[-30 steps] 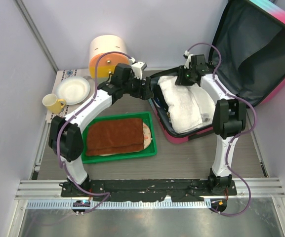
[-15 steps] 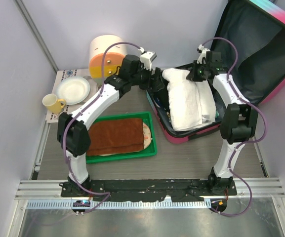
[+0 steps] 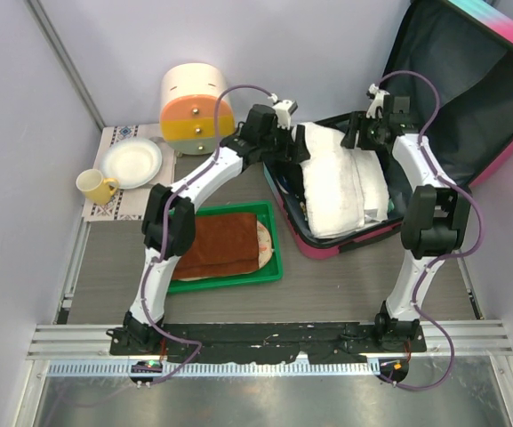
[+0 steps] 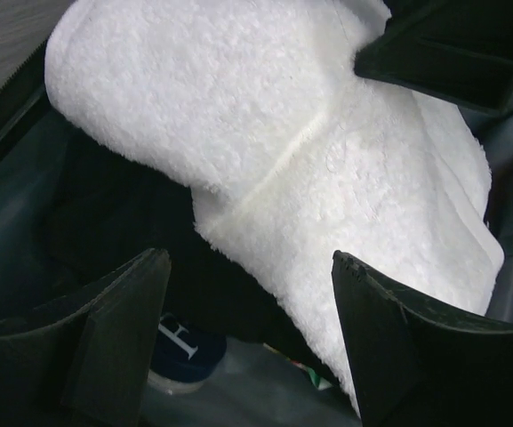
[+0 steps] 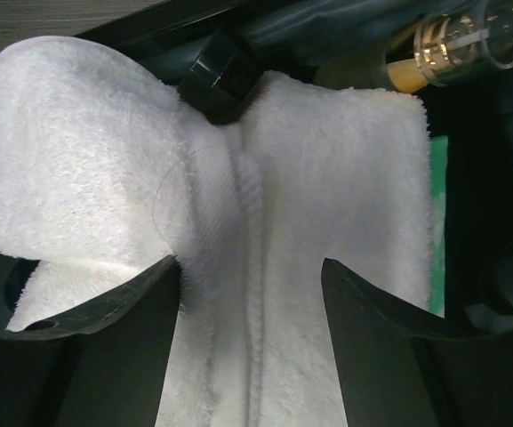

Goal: Open, take out, and arrange the luggage

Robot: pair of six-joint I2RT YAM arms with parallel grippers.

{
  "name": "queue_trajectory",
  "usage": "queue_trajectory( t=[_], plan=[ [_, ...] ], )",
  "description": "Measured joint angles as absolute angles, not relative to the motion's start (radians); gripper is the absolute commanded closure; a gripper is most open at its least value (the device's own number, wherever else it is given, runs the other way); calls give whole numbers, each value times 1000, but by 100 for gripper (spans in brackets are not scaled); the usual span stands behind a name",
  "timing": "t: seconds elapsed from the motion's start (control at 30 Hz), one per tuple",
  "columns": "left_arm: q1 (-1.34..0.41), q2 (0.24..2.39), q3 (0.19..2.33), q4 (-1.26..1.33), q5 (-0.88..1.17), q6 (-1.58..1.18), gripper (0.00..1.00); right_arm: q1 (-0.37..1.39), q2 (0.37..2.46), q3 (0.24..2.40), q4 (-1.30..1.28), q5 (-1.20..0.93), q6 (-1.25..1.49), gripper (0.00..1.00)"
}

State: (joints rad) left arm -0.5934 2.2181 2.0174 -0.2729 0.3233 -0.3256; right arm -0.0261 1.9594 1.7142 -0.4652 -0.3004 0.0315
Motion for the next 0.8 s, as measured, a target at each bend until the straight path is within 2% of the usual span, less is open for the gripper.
queue_trajectory(
  t=[0.3,0.6,0.67,0.7,0.77,0.8],
  plan=[
    [-593,2391,2219,-232,306,-344,21,-96,1971,1724,-469,-292,28,23],
    [-593,2477,2323,-209,305,-360,20,-160,2097,1819,-455,-341,91,22],
    [-593,2491,2336,-199,298,-360,23,-162,2126,1836,-448,-350,112,22],
    [-593,2496,2339,-196,295,-360,24,-162,2136,1842,-445,-355,120,25],
    [-593,2507,2348,-190,287,-360,35,-159,2161,1859,-435,-374,138,32],
    [-593,2513,2354,-191,287,-360,39,-159,2173,1868,-432,-388,147,42]
  ],
)
